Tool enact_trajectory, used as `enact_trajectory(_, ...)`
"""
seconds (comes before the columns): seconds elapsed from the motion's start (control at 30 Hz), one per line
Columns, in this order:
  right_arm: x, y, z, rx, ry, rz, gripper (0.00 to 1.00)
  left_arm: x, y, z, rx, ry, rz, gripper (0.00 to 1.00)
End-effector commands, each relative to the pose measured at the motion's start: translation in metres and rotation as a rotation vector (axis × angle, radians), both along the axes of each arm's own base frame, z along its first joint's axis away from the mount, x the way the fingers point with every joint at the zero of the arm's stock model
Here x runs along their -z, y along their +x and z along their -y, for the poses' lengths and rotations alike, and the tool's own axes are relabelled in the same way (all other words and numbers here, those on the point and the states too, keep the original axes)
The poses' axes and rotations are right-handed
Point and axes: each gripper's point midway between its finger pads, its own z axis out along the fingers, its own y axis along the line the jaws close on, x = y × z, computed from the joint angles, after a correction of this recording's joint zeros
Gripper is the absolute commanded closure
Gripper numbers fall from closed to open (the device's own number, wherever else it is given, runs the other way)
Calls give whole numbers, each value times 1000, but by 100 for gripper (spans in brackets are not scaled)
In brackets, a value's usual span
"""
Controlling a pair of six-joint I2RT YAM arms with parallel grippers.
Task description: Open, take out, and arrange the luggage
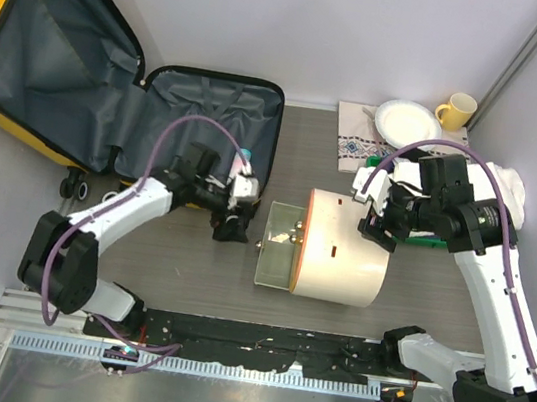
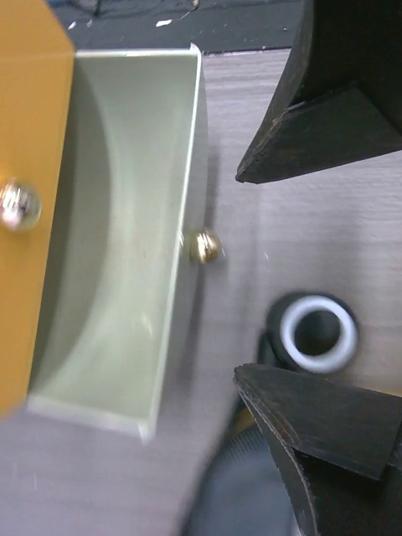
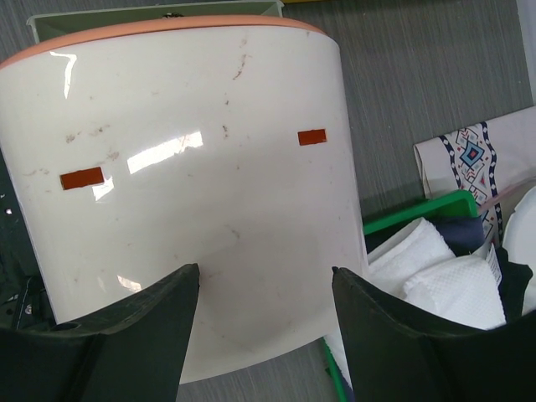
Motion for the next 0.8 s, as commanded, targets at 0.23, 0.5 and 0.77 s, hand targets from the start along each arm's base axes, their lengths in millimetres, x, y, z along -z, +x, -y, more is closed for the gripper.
enact_trajectory(0.23, 41, -31, 29, 50, -171, -230, 29, -101, 172, -85, -888, -147, -235, 0)
enact_trajectory(0.5, 42, -23, 26, 65, -165, -231, 30, -24, 236, -102, -1328, 63, -452, 0)
enact_trajectory(0.77, 44, -23, 26, 83, -160, -243, 30, 35, 240, -78, -1313, 121, -535, 28)
